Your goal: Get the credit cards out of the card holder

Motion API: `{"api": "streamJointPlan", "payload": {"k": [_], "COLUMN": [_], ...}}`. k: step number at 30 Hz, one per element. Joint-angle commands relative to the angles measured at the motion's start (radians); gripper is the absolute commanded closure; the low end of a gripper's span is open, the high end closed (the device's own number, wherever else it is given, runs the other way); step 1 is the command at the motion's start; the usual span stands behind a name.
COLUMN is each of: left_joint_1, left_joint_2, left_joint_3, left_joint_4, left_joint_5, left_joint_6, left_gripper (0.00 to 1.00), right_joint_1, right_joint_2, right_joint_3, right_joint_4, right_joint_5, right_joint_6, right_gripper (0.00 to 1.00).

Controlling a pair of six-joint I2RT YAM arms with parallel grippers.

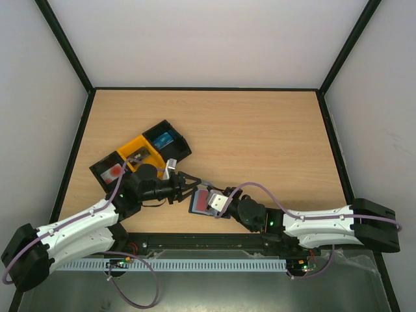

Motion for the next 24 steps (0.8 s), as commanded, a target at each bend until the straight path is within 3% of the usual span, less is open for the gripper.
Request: {"api": "streamJointPlan", "payload": {"k": [1, 12, 18, 21, 24], "left_joint_1": [0.008, 0.016, 0.024, 0.028, 0.033], "left_joint_2": [0.001, -0.009, -0.03, -0.038, -0.042], "left_joint_3": [-0.02, -0.062, -0.082, -0.089, -0.085], "left_joint_4": [0.048, 0.097, 0.102, 0.112, 0.107], "left_joint_5": [0.018, 0.035, 0.029, 0.032, 0.027], "left_joint_6": [-0.032, -0.053, -0.023, -0.006, 0.025], "left_gripper": [0.6, 0.97, 0.97, 0.97, 0.97], "right_joint_1": [0.031, 0.068, 0.069, 0.069, 0.069], "right_joint_2": [0.007, 0.013, 0.005, -0.031, -0.064], "right_joint_3": [0.017, -0.008, -0.014, -0.031, -0.042], "right_joint_4": [0.037, 0.074, 0.085, 0.094, 0.073], "right_joint_5": [0.078, 0.127, 0.117, 0.078, 0.042], "right_joint_6": [-0.054, -0.092, -0.052, -0.001, 0.051], "right_gripper": [0.98, 0.98, 0.97, 0.87, 0.66]}}
